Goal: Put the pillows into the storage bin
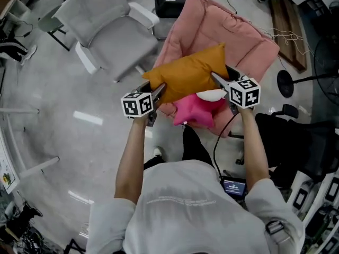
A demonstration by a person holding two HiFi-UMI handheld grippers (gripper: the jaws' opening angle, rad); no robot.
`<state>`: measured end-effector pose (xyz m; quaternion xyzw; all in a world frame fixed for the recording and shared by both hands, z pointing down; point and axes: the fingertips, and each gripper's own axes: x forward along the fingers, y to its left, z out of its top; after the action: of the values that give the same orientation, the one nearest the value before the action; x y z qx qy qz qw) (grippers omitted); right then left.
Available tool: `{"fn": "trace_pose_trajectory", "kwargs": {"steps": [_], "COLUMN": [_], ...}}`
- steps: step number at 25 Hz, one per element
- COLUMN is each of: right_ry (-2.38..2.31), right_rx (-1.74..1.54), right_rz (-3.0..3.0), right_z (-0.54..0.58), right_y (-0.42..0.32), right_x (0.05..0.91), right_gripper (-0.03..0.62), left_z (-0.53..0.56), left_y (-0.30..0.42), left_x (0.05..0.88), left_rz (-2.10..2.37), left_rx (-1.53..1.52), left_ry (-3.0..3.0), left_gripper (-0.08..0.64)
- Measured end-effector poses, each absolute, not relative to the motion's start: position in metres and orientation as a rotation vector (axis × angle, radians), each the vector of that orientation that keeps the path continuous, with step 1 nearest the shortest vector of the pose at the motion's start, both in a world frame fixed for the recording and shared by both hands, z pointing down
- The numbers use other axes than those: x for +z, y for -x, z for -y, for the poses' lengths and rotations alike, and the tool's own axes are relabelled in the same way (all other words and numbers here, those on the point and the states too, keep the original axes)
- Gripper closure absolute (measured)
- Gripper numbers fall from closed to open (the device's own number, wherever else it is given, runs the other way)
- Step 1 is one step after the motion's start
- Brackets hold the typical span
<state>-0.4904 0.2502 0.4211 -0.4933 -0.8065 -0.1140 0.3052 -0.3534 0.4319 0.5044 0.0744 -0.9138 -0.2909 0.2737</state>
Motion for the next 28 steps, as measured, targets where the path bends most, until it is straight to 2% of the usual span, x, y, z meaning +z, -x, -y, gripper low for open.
{"fn": "trace_pose_trajectory", "kwargs": {"steps": [6,14,24,28], "right_ry": [1.285,1.129,0.661,0.431], "right_rx": [-0.198,-0.106,0.11,0.185], "right_rz": [2.303,2.422,2.608,2.647], "right_z": [-0.245,-0.199,0.0,0.096], "right_y": [0.4,0.31,0.226,0.167], "right_x": [0.368,0.341,0.344,0.35], "right_gripper": [0.302,0.302,0.313,0.319], "left_z": [-0.447,-0.419,-0.241,-0.138], "left_y": [0.283,0.226,0.239,0.226], "left_x": [0.435,0.398,0.379,0.381], "left_rz": [2.572,2.582,2.456,2.334], "left_rx": [-0.582,-0.491,-0.29,-0.216], "left_ry": [-0.284,-0.445,-0.931,-1.143], "left_gripper": [0.31,0.31,0.31,0.31]}}
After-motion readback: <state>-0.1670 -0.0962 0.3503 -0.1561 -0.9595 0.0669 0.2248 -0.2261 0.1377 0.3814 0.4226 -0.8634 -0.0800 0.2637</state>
